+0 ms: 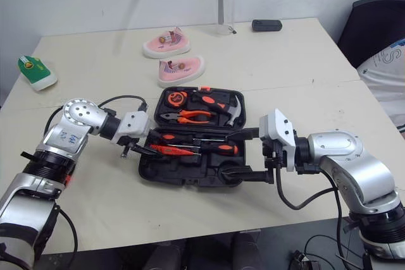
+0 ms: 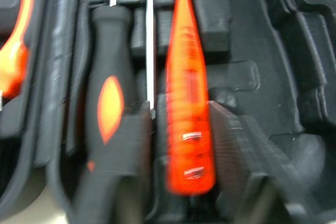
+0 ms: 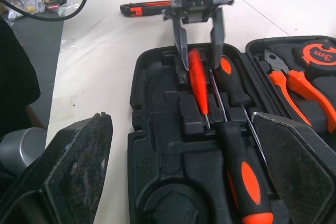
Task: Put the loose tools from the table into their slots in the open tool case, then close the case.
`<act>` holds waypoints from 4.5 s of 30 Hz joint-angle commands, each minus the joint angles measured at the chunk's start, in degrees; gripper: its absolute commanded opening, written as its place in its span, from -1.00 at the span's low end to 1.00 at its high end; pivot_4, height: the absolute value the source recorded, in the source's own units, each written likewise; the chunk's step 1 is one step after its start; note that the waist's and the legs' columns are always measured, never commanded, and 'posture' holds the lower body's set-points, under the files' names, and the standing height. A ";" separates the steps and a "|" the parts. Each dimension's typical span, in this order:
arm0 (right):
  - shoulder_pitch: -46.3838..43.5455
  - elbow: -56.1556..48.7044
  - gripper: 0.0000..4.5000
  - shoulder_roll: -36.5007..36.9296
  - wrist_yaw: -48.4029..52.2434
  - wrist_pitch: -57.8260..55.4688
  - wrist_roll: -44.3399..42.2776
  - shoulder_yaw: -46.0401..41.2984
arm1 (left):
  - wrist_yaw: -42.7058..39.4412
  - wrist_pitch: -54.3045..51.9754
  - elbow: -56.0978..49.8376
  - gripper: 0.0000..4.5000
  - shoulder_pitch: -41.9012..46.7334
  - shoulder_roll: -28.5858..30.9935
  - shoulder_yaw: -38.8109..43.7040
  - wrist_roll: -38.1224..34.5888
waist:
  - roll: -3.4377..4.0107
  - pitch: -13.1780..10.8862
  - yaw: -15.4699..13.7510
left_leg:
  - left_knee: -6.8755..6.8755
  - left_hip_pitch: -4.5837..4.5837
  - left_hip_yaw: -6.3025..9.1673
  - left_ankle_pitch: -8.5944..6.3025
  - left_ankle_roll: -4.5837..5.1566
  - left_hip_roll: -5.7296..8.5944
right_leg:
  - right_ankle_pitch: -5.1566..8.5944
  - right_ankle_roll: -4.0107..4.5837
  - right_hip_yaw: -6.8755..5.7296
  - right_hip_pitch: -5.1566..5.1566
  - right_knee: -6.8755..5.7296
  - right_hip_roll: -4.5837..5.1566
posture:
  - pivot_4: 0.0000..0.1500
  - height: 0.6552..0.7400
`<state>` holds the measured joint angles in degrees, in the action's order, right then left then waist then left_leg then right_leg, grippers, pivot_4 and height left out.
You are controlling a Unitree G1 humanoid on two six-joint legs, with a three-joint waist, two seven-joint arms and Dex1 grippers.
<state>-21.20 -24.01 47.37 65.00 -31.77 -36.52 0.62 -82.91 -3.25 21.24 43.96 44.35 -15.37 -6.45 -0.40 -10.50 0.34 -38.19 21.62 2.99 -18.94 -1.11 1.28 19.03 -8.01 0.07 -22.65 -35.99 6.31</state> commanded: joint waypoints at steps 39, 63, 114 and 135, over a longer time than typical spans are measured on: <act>-2.25 0.20 1.00 -2.01 -1.61 -1.77 -1.72 -1.27 | 10.83 5.44 -5.93 -0.97 -12.86 -11.27 8.12 -6.23 | 0.00 0.00 -0.34 | -0.10 0.01 0.05 0.02 0.03 0.03 | -0.02 -0.02 -0.25 0.05 -0.02 0.17 | 1.00 0.69; -2.40 0.39 1.00 -1.79 -2.11 -2.20 -2.74 -1.97 | 10.33 12.60 5.34 -0.97 -12.30 -8.89 5.39 -0.73 | -0.01 0.06 -0.18 | -0.11 -0.28 -0.10 0.03 0.02 0.03 | -0.02 -0.02 -0.30 0.14 -0.02 0.19 | 1.00 0.69; -23.26 16.59 1.00 -13.30 8.50 2.02 -3.00 5.29 | 44.93 -32.35 -67.84 0.98 -78.44 -24.69 76.47 -35.49 | -0.17 0.07 1.17 | 0.07 -0.39 -0.29 -0.22 -0.02 -0.53 | -0.05 0.08 -0.03 0.15 0.38 0.34 | 1.00 0.69; -24.27 17.94 1.00 -15.86 13.14 2.75 -0.07 6.03 | 58.32 -30.42 -54.42 0.98 -81.55 -19.74 67.62 -33.71 | -0.24 0.05 0.62 | 0.11 -0.38 -0.50 -0.45 -0.03 -0.66 | -0.15 0.42 -0.11 0.09 0.53 0.12 | 1.00 0.69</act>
<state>-45.29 -3.31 31.09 78.49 -28.95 -35.76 8.37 -25.81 -32.82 -33.77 -37.83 23.88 52.23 -40.32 -0.64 -10.45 0.96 -38.08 21.25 2.46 -19.40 -1.13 0.62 18.88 -7.59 -0.06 -22.58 -35.47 6.45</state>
